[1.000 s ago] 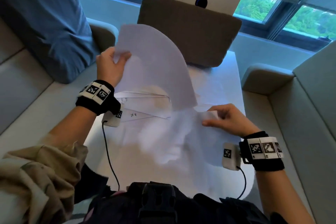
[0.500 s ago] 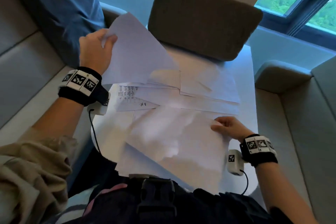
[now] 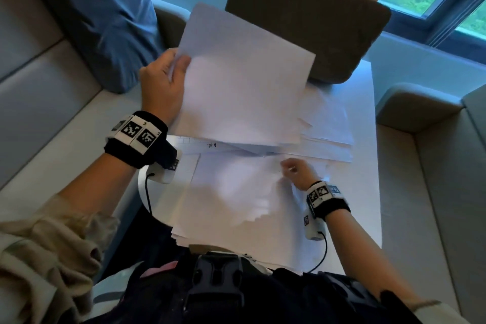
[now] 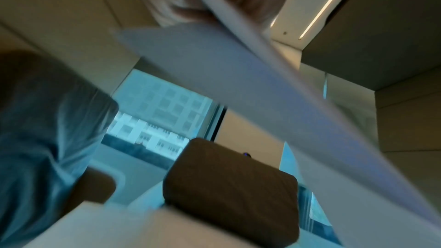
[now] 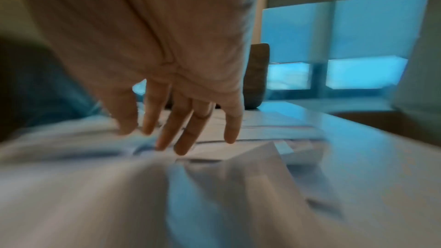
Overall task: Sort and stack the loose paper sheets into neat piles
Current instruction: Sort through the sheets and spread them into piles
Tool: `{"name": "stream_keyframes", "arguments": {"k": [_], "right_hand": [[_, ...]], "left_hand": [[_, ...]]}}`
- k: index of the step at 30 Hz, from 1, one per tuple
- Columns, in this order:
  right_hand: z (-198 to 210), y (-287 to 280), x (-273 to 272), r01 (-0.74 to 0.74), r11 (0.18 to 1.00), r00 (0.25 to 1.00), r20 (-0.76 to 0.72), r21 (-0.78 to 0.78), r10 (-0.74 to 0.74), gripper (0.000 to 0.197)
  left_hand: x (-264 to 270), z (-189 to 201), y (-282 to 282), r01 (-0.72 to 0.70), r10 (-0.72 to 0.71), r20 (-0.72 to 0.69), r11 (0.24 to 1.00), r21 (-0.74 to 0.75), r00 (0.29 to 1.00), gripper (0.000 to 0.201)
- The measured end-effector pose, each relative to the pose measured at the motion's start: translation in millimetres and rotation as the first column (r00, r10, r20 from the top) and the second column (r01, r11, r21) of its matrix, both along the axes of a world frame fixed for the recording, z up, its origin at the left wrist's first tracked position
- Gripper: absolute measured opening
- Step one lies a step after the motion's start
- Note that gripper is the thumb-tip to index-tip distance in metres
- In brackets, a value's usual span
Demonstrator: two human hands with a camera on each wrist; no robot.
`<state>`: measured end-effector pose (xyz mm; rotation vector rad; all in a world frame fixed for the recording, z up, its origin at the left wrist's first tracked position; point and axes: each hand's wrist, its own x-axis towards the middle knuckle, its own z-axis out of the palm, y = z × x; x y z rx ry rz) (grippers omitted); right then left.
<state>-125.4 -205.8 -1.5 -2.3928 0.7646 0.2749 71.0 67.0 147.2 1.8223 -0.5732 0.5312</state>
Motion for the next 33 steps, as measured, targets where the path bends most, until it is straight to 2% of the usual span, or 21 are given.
{"name": "stream_keyframes", "arguments": {"k": [1,2,3,4,5,6,7,9,11,12,14,16,18,19,20,22,24,27,29,31,33], "right_hand": [[5.0,-5.2,0.8,0.151,0.981,0.977,0.133,0.125,-0.167,0.021],[13.9,-9.5,-1.2,0.319,0.886,0.881,0.239,0.337,-0.409,0.021],[22.7,-13.8,-4.9,0.422,0.671,0.711,0.236,0.61,-0.662,0.021],[29.7,-18.4,-11.0,0.406,0.424,0.565,0.143,0.81,-0.813,0.023],[35.6,-22.7,-17.9,0.342,0.247,0.502,0.047,0.907,-0.864,0.029],[40.2,-23.7,-24.5,0.318,0.192,0.519,0.0,0.929,-0.855,0.037],[43.0,-21.2,-29.5,0.337,0.215,0.566,-0.015,0.917,-0.824,0.04],[36.6,-12.5,-37.4,0.431,0.448,0.701,0.022,0.783,-0.713,0.029],[23.7,-5.8,-48.5,0.455,0.672,0.793,0.077,0.583,-0.604,0.019],[17.8,-2.6,-55.1,0.46,0.717,0.814,0.074,0.524,-0.576,0.017],[6.6,2.2,-70.1,0.473,0.726,0.833,0.016,0.5,-0.554,0.015],[-4.0,5.0,-83.7,0.493,0.732,0.848,-0.071,0.469,-0.526,0.018],[-16.6,4.4,-93.0,0.506,0.768,0.859,-0.153,0.393,-0.488,0.021],[-22.3,3.5,-96.4,0.497,0.804,0.868,-0.192,0.326,-0.459,0.022],[-24.8,3.6,-98.3,0.484,0.84,0.87,-0.238,0.246,-0.431,0.028],[-29.0,3.2,-99.4,0.451,0.891,0.866,-0.269,0.059,-0.421,0.056],[-26.0,7.0,-97.3,0.417,0.906,0.887,-0.185,-0.071,-0.423,0.08],[-22.1,16.7,-88.7,0.303,0.935,0.938,-0.118,-0.184,-0.327,0.091],[-25.0,24.1,-81.9,0.155,0.954,0.959,-0.193,-0.257,-0.208,0.093],[-30.6,30.5,-77.9,0.042,0.966,0.955,-0.273,-0.255,-0.114,0.094],[-34.9,32.8,-75.9,0.034,0.975,0.95,-0.297,-0.222,-0.101,0.093]], "left_hand": [[-1.3,-9.5,-0.3,0.013,-0.013,-0.028,1.0,0.021,1.0,0.034],[-3.8,-19.2,-0.4,0.033,-0.03,-0.058,0.998,0.052,0.998,0.033],[-6.6,-29.2,-0.2,0.067,-0.059,-0.092,0.994,0.083,0.994,0.03],[-10.1,-37.8,0.3,0.104,-0.09,-0.128,0.989,0.109,0.988,0.026],[-13.0,-47.7,0.7,0.139,-0.118,-0.165,0.982,0.127,0.979,0.023],[-15.9,-57.6,1.4,0.167,-0.136,-0.206,0.976,0.141,0.969,0.021],[-18.6,-68.2,2.4,0.191,-0.15,-0.251,0.97,0.15,0.956,0.022],[-23.6,-88.1,4.5,0.23,-0.155,-0.343,0.954,0.192,0.927,0.026],[-27.2,-105.0,7.5,0.281,-0.137,-0.425,0.913,0.296,0.895,0.03],[-30.0,-110.3,9.7,0.319,-0.115,-0.473,0.869,0.379,0.873,0.028],[-33.6,-127.0,16.8,0.463,-0.113,-0.587,0.738,0.491,0.801,0.019],[-35.3,-145.0,27.0,0.609,-0.111,-0.707,0.612,0.505,0.698,0.016],[-37.4,-160.4,35.2,0.706,-0.098,-0.802,0.545,0.452,0.589,0.02],[-37.8,-165.4,38.2,0.726,-0.076,-0.824,0.523,0.446,0.561,0.015],[-38.0,-168.3,40.8,0.725,-0.057,-0.819,0.504,0.47,0.571,0.01],[-31.8,-177.1,44.3,0.647,0.005,-0.752,0.507,0.57,0.659,0.016],[-24.3,-180.1,44.5,0.548,0.057,-0.702,0.581,0.602,0.71,0.018],[-13.7,-178.6,37.8,0.398,0.173,-0.652,0.669,0.628,0.738,0.027],[-6.5,-178.2,31.2,0.331,0.255,-0.62,0.664,0.67,0.742,0.041],[-2.1,-176.5,24.9,0.296,0.322,-0.637,0.681,0.67,0.701,0.056],[1.8,-176.5,19.6,0.261,0.379,-0.659,0.703,0.662,0.65,0.063]]}}
